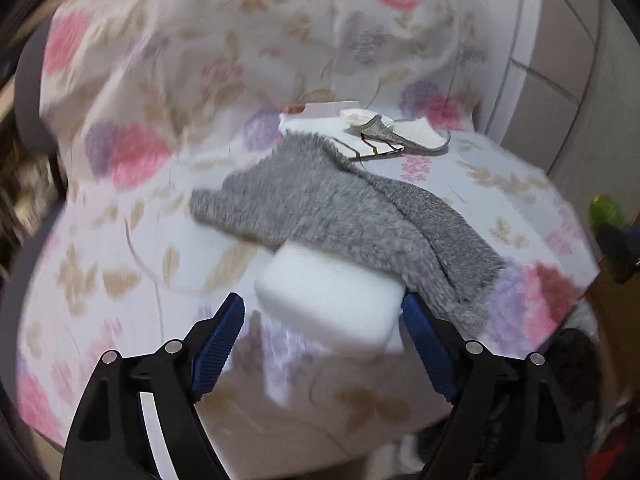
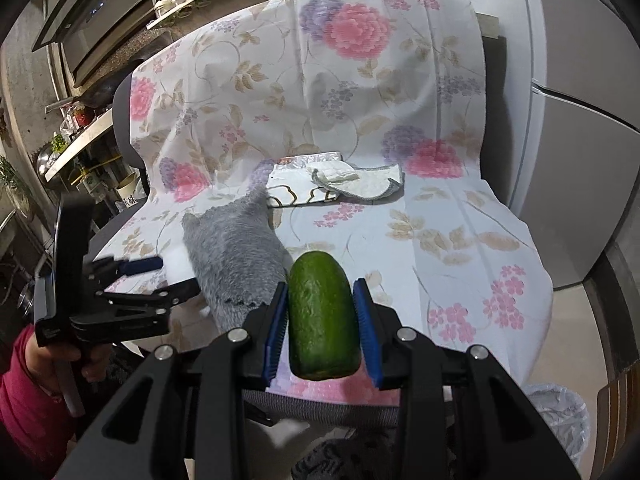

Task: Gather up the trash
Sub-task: 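Grasp the grey cloth with the left gripper while the right gripper holds the cucumber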

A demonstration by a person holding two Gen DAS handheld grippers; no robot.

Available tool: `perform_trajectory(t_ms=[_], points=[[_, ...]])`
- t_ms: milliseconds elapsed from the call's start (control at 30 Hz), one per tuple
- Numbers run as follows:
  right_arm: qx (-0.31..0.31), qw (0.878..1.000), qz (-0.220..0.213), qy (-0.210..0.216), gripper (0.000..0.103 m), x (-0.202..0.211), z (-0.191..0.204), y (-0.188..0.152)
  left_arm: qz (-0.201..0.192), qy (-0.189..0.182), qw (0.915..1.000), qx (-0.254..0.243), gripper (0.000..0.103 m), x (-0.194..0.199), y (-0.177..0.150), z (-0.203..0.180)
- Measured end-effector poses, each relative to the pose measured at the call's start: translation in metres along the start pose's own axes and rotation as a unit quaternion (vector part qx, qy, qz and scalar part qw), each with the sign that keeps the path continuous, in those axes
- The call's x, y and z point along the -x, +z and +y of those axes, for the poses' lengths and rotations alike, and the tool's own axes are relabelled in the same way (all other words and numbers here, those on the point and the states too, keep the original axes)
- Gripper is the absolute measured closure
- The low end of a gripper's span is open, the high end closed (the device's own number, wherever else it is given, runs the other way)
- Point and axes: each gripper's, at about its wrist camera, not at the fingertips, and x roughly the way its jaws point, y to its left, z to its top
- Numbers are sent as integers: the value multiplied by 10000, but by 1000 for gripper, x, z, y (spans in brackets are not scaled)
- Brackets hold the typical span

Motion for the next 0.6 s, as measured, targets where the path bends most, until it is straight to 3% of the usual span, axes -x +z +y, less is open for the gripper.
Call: perform_trajectory(t_ms=[67, 200, 233, 267, 367, 600], points=[[-12, 10000, -23, -35, 70, 4, -3, -2, -56, -238, 9992, 306, 15, 13, -8, 9], [-102, 9999, -66, -44, 70, 8, -8, -5, -332, -547, 9960, 617, 21, 38, -10, 15], [-132, 9999, -77, -45, 70, 8, -9, -6, -375, -647, 9951, 654, 37, 42, -8, 13], [-158, 9998, -75, -40, 70, 7, -11, -6, -372, -733, 9944, 665, 47, 43, -4, 10], [-213, 9997, -64, -40, 70, 5, -13, -7, -249, -858, 9939, 641, 61, 34, 5, 0], [-248, 9996, -52, -95, 70, 5, -22, -10, 42, -820, 9943, 680, 60, 4, 18, -15]])
